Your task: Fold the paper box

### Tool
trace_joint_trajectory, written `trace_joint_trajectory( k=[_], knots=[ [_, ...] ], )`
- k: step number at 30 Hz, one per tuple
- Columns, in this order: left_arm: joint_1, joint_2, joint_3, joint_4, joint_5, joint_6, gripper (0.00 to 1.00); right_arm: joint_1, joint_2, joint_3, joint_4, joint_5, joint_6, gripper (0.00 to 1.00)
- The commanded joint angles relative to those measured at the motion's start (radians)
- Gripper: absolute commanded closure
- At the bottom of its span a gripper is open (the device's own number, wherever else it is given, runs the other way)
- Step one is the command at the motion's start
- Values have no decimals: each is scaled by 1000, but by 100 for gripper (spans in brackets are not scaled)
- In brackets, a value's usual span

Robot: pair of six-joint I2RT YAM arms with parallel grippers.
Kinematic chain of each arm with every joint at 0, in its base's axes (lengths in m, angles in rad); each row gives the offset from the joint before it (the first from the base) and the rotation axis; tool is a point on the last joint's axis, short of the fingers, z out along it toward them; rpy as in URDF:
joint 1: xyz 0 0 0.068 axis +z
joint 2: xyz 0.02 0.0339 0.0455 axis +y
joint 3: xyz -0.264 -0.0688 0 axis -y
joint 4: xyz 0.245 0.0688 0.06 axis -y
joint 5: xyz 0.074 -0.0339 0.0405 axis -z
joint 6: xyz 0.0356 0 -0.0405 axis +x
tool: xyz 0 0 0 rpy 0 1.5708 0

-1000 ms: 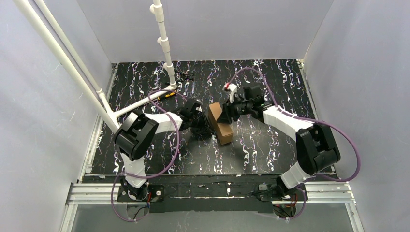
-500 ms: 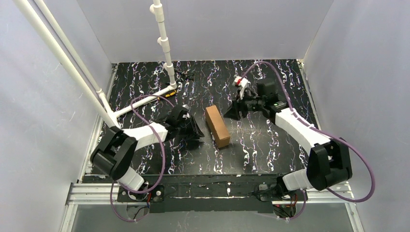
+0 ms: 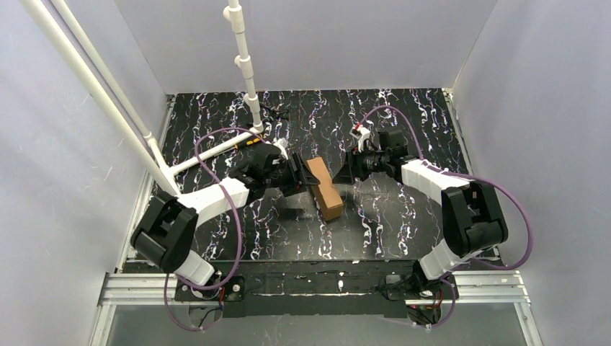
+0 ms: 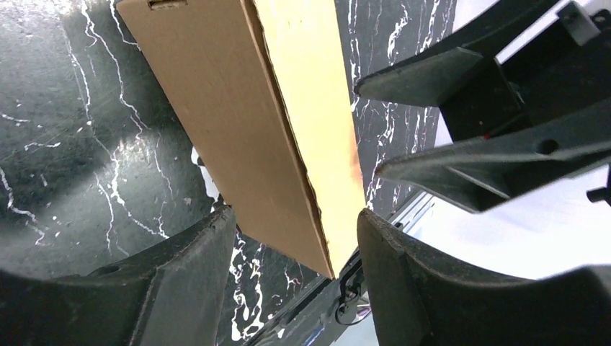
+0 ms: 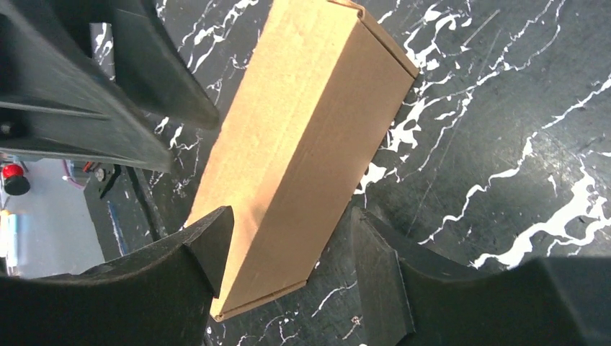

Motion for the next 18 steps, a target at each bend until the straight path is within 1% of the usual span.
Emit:
trace_joint_trajectory(
  k=[1, 4, 6, 9, 12, 15, 18],
  knots=[
    [-13, 59, 64, 14, 30, -6, 40, 12, 14, 4, 75, -50, 38, 31],
    [-13, 90, 84, 17, 35, -5, 42, 20, 24, 8, 70, -52, 37, 32],
    [-13, 102, 86, 17, 33, -5, 48, 28, 27, 11, 63, -50, 31, 33],
    [-12, 105, 69, 17, 23, -8, 63, 44, 19, 17, 50, -46, 9, 35],
    [-10, 94, 33, 18, 7, -13, 76, 63, 10, 20, 42, -51, -11, 38],
    [-4, 60, -27, 18, -14, -22, 84, 83, -4, 22, 35, -68, -32, 39],
    [6, 15, -89, 18, -31, -25, 87, 100, -25, 20, 35, -99, -48, 39]
  ],
)
